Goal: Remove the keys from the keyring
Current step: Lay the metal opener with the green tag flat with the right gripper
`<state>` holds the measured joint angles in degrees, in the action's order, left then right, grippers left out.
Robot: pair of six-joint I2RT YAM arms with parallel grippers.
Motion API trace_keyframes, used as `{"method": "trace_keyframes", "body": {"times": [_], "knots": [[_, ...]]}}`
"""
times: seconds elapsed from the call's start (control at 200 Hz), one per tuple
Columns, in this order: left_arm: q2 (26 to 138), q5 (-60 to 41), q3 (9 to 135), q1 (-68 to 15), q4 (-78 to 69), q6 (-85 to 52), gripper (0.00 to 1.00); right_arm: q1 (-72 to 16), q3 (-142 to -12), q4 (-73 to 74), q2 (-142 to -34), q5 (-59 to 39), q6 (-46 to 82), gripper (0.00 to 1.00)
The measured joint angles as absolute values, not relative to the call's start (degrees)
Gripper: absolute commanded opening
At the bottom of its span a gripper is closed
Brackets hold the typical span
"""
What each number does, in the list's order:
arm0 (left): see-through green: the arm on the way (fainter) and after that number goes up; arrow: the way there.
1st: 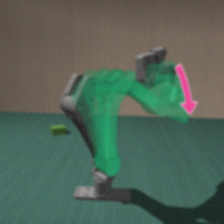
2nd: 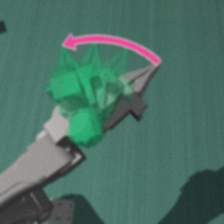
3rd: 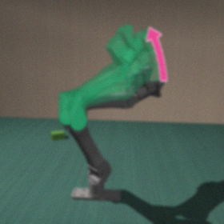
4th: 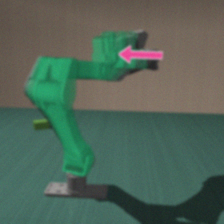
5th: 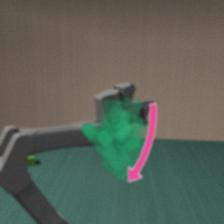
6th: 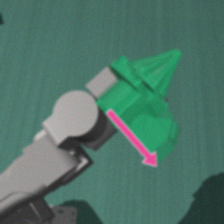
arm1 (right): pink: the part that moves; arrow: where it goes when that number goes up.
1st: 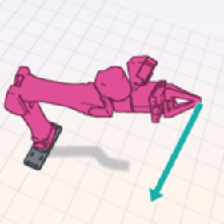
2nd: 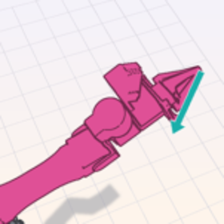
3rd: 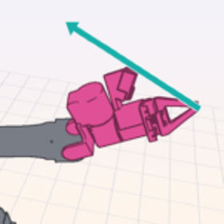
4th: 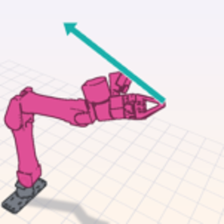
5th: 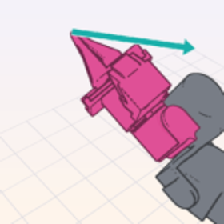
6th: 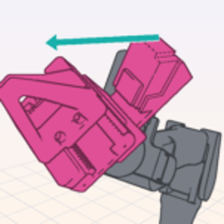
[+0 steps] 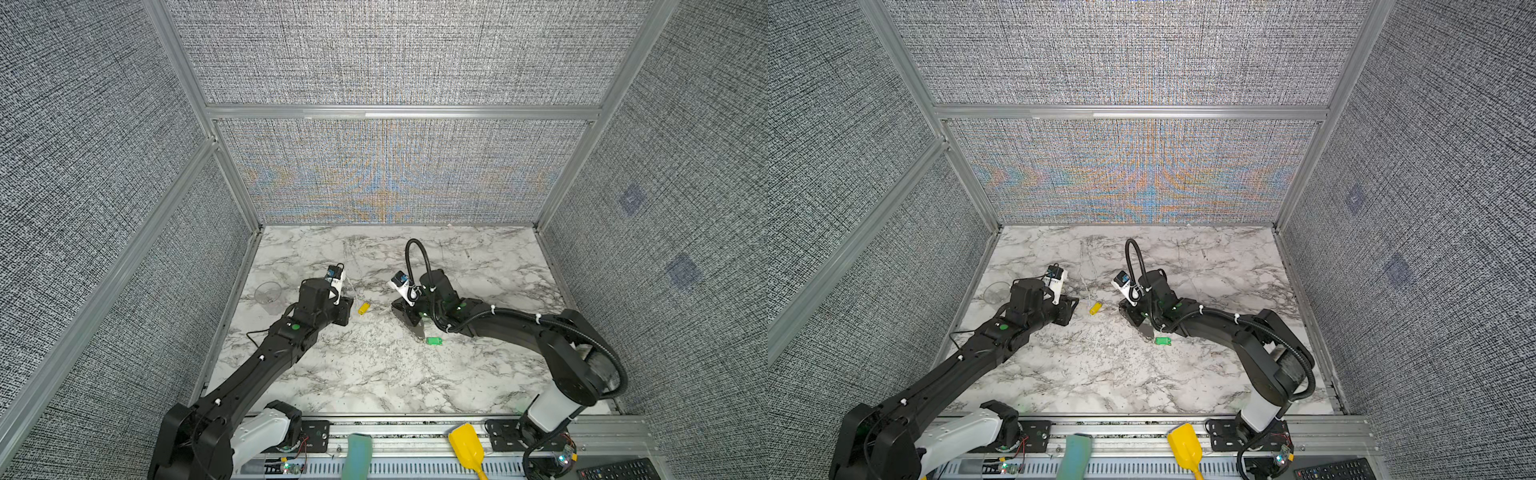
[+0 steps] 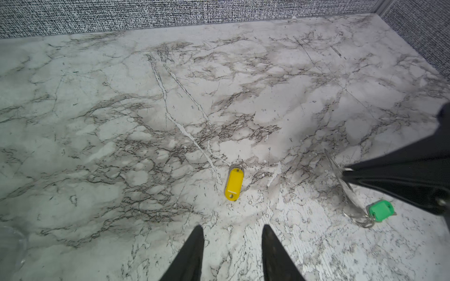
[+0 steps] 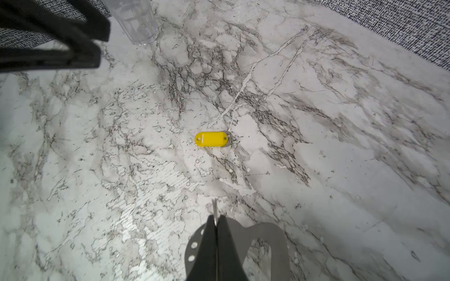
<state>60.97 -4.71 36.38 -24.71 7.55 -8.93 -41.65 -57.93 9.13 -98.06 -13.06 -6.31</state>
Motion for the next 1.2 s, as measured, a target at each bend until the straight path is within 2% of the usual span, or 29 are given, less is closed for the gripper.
{"method": "trace_keyframes", "body": {"times": [0.17,0.545,0.635,0.745,0.845,1.061,1.201], "knots": [[58.2,-6.1,33.6,-24.7,4.3,-8.6,0.41,-41.6,-66.2,3.4,-105.4,-12.6,-8.4,0.0],[59.4,-7.7,33.3,-24.7,2.9,-7.9,0.41,-40.2,-79.0,-6.4,-117.2,-12.6,-11.5,0.02],[60.0,-8.0,33.3,-24.7,2.5,-7.7,0.41,-39.7,-81.5,-7.8,-119.2,-12.6,-11.9,0.08],[60.4,-9.0,33.9,-24.7,2.6,-7.2,0.41,-39.4,-84.2,-10.0,-120.9,-12.7,-12.3,0.25],[60.6,-9.8,34.7,-24.7,2.5,-6.3,0.41,-39.0,-86.9,-12.4,-121.2,-14.0,-12.7,0.35],[61.2,-11.4,36.5,-24.8,2.8,-5.5,0.41,-38.4,-89.6,-18.5,-116.8,-14.1,-13.8,0.39],[61.5,-13.5,37.6,-24.8,2.8,-4.7,0.41,-38.6,-84.3,-21.6,-109.2,-13.3,-14.7,0.4]]}}
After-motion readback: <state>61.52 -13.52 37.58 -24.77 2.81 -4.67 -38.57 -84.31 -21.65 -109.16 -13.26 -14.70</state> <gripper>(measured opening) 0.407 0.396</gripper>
